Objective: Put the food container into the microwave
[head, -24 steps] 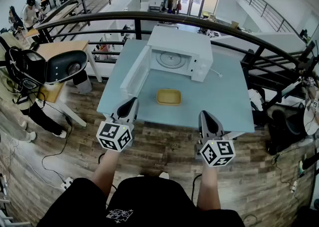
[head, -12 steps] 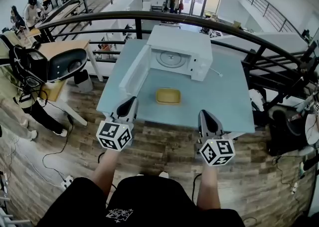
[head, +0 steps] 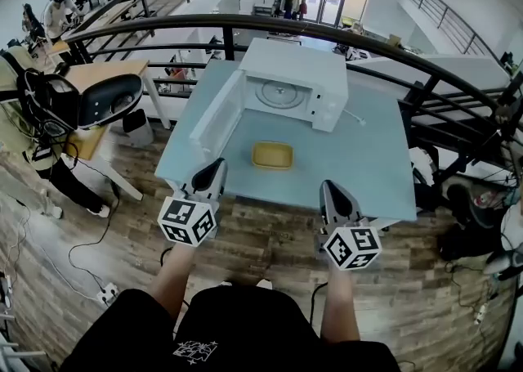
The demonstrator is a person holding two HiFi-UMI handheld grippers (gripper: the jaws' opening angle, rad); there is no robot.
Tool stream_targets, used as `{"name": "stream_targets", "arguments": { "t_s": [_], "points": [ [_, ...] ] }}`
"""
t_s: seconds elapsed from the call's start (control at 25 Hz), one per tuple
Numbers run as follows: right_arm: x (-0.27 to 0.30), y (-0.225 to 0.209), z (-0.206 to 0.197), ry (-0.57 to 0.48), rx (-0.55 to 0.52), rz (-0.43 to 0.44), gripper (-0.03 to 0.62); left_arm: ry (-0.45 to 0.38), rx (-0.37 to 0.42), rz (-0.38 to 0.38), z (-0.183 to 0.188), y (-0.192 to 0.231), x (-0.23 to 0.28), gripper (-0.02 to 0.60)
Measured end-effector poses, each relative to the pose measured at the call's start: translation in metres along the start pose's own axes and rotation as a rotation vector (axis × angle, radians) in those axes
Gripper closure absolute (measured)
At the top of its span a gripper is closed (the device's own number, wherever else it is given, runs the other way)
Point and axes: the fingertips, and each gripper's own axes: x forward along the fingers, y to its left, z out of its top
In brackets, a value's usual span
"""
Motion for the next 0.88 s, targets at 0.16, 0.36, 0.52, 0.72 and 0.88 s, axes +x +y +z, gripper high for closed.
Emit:
{"name": "stream_targets", "arguments": {
  "t_s": [0.16,0.36,0.52,0.72,0.88],
  "points": [
    [-0.003,-0.008,-0.006,0.011,0.001,0.013,0.589,0.006,-0.004,0.011,-0.007,-0.009,0.001,0.577],
    [-0.006,-0.019,-0.011,0.020,0.010,0.035,0.589,0.014,-0.009,0.019,-0.013,-0.023,0.002,0.577],
    [-0.006,-0.023,-0.014,0.029,0.010,0.048,0.589,0.029,-0.011,0.032,-0.021,-0.029,0.004,0.577],
    [-0.001,-0.027,-0.021,0.047,0.021,0.061,0.589,0.058,-0.006,0.025,-0.028,-0.037,0.009,0.577],
    [0.007,-0.026,-0.026,0.063,0.028,0.071,0.589,0.078,-0.010,0.036,-0.034,-0.032,0.012,0.577]
  ]
}}
